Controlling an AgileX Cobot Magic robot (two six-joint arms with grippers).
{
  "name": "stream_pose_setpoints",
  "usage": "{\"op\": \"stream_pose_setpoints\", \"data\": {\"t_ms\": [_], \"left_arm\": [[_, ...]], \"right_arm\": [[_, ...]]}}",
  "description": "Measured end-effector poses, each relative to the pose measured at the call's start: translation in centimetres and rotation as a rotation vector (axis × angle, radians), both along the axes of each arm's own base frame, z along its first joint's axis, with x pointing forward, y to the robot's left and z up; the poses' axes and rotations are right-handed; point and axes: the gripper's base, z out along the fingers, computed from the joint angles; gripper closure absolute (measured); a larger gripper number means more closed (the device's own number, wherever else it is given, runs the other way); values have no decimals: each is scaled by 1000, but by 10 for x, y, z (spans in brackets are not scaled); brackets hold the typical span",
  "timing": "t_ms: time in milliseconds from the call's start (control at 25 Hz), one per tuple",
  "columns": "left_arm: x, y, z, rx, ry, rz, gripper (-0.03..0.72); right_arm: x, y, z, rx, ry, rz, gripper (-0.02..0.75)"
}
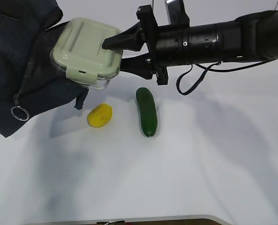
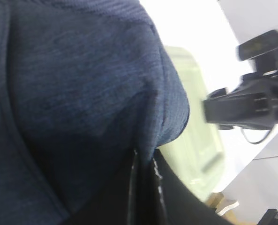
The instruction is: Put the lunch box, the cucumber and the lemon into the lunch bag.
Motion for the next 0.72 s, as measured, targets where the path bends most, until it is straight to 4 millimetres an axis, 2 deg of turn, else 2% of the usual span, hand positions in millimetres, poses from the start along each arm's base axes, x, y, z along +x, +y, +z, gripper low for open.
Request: {"op": "stream_pose_setpoints", "data": {"t_ms": [360,720], "left_arm": [[-1,0,0,4,8,-15,697],[-4,-1,-1,11,23,-33,697]], "right_arm": [[4,35,5,14,-47,68,349],[19,60,-4,7,-72,86,349]]}}
